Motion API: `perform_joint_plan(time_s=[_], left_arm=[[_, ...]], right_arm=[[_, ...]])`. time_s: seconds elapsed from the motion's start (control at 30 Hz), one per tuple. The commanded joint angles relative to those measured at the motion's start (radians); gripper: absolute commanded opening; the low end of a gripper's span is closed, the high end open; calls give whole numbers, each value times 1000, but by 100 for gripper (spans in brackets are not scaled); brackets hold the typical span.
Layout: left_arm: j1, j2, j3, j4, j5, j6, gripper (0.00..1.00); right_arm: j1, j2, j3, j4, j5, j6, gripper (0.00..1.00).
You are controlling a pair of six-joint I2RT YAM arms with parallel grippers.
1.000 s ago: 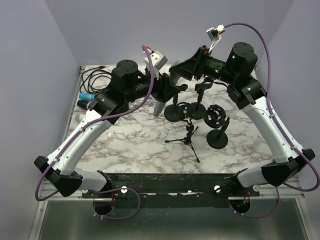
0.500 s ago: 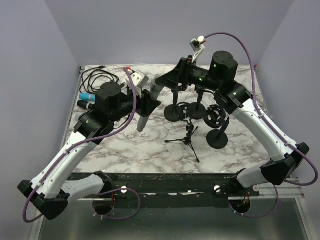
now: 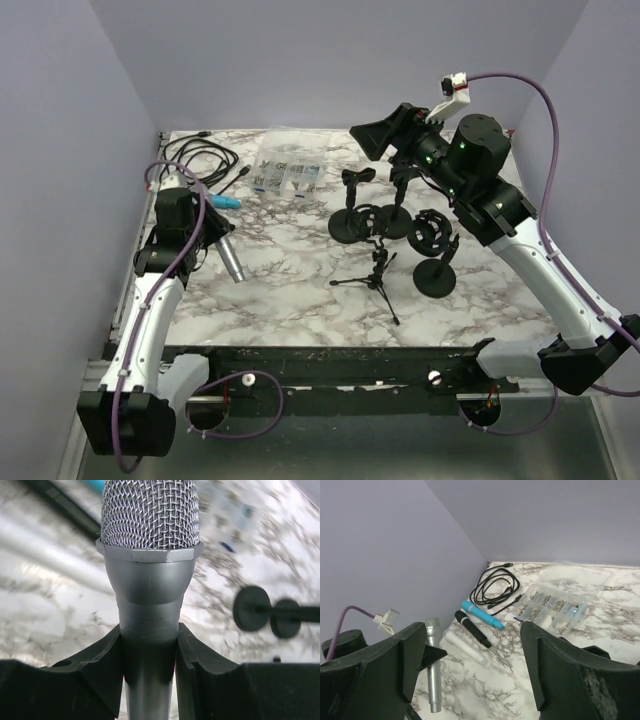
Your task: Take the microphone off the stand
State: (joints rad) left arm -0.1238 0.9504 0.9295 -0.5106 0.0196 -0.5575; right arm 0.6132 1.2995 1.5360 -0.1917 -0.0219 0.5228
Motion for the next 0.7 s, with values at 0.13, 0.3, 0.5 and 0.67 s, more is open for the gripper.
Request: perform_joint_plan(time_s=[0.13,0.3,0.5,0.67], left_arm=[[270,136,-95,-80,-246,-548,0],[334,261,-118,-27,-264,-693,0],[425,412,-105,-6,-202,-721,0],[468,495,-79,-14,-214,-703,0]], right_arm=[[0,-41,-47,-6,110,-57,83],[0,-50,-64,-7,123,-71,83],[0,-54,-64,-32,139,-96,83],[0,-57,-79,-30,158,-108,83]])
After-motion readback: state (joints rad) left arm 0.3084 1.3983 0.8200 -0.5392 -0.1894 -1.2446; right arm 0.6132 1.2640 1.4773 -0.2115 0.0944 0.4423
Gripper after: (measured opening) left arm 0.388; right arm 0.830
